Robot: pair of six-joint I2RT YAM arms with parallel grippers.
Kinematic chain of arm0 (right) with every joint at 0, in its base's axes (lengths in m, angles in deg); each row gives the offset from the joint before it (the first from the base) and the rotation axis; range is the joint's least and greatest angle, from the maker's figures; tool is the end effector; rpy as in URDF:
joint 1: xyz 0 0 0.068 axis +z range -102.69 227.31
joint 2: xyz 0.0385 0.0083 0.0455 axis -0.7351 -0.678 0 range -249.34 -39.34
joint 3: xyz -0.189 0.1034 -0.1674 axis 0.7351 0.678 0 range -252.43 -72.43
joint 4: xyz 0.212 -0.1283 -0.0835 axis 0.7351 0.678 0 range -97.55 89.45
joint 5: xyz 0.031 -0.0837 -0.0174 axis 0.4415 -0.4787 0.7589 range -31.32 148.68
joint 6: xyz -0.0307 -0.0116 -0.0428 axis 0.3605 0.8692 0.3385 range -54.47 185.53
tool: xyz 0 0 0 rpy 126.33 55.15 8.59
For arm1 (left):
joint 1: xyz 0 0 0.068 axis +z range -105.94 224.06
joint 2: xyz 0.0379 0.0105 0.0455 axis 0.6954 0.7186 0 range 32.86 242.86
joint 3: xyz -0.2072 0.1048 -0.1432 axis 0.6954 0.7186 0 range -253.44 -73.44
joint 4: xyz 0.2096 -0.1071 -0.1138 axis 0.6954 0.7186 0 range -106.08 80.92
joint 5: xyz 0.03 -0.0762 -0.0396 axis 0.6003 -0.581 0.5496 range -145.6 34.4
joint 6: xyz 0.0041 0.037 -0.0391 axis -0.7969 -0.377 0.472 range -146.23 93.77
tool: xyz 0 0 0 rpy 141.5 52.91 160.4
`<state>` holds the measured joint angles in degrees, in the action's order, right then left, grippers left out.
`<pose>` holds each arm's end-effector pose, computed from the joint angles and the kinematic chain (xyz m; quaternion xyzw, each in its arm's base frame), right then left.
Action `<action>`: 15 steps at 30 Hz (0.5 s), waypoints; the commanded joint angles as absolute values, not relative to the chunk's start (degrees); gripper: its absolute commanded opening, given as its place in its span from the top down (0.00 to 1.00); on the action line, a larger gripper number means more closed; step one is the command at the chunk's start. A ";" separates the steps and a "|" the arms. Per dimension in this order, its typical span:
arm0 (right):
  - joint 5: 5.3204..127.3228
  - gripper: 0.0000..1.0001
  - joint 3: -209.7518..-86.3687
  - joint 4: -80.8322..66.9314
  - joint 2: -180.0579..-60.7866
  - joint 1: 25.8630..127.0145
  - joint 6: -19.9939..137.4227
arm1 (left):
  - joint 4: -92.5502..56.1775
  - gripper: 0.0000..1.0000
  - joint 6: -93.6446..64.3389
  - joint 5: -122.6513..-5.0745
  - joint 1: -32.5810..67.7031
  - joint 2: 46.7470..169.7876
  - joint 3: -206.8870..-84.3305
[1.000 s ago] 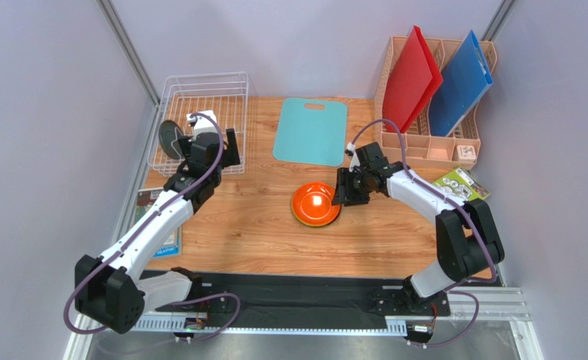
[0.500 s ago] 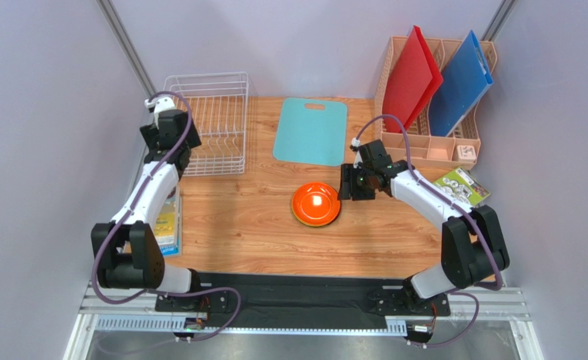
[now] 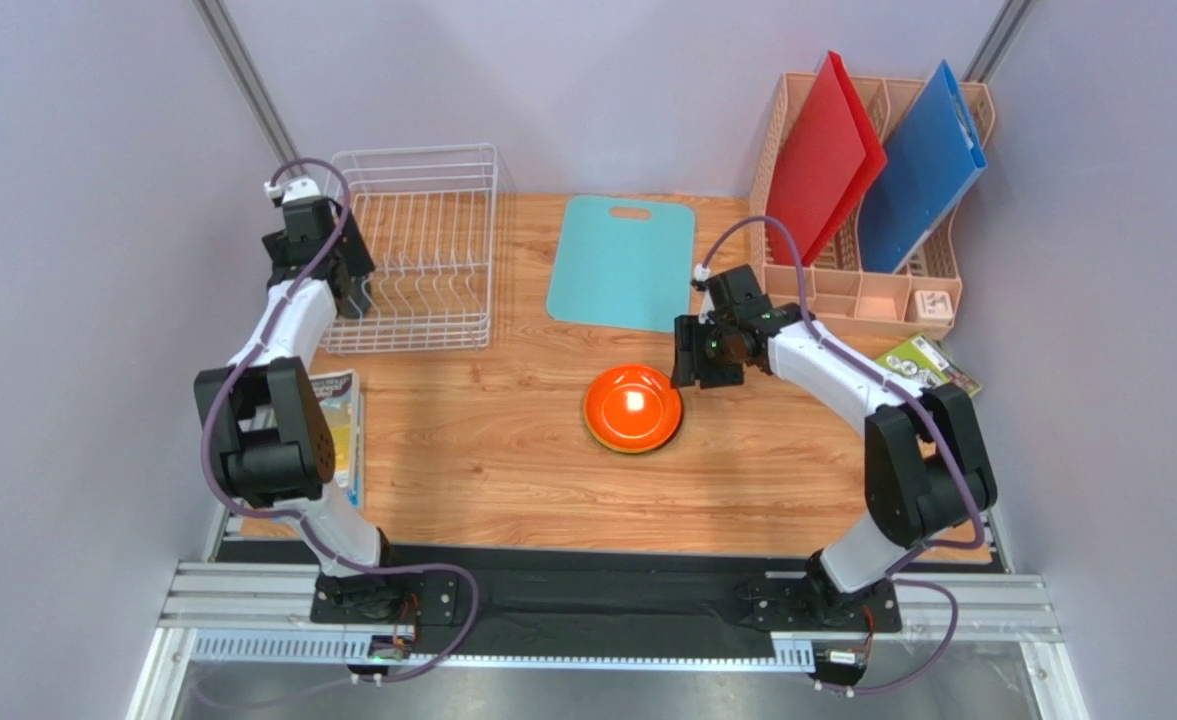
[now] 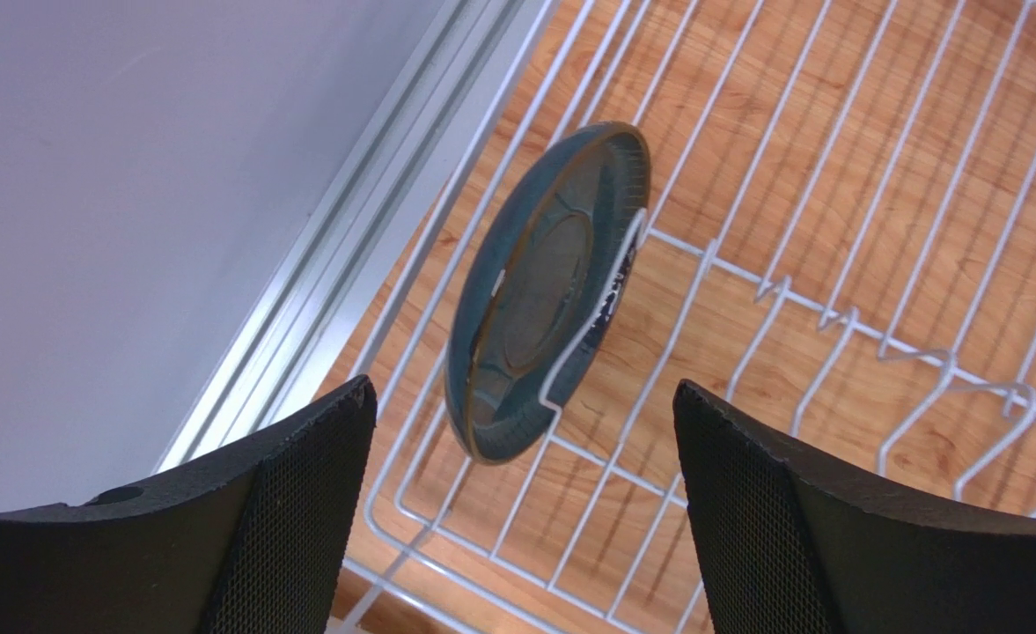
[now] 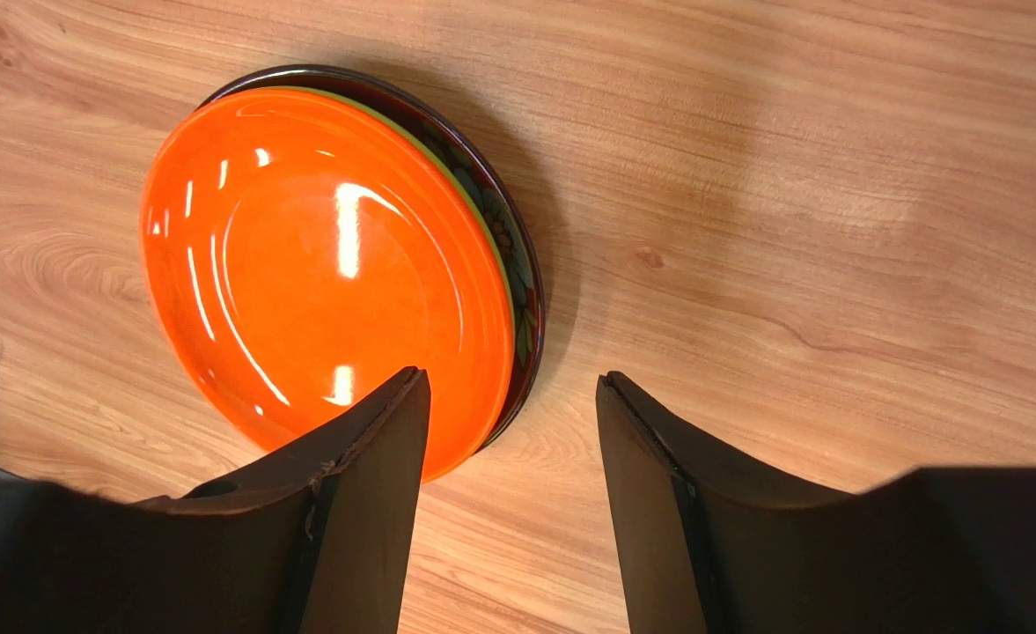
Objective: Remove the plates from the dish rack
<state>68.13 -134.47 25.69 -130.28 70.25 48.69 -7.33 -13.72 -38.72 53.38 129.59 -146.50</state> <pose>0.2914 0.1297 0.2151 -0.0712 0.9649 0.1569 0.1984 0.3839 0.0735 0.2743 -0.2336 0.8378 0.1153 0.4798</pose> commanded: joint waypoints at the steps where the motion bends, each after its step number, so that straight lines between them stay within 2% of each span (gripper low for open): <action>1: 67.38 0.45 -137.81 24.36 -132.06 70.25 49.97 | -8.87 0.12 -13.40 -43.46 56.18 132.61 -149.46; 10: 68.26 0.46 -139.40 23.13 -135.84 69.90 50.15 | -13.18 0.19 -13.40 -48.39 58.30 137.45 -150.70; 15: 68.96 0.46 -139.84 23.13 -137.34 69.46 50.67 | -14.58 0.28 -12.61 -47.87 59.26 139.64 -151.13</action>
<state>68.24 -137.44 24.92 -136.46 69.97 49.41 -11.09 -13.28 -47.15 57.95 138.31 -148.31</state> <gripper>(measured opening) 0.538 0.759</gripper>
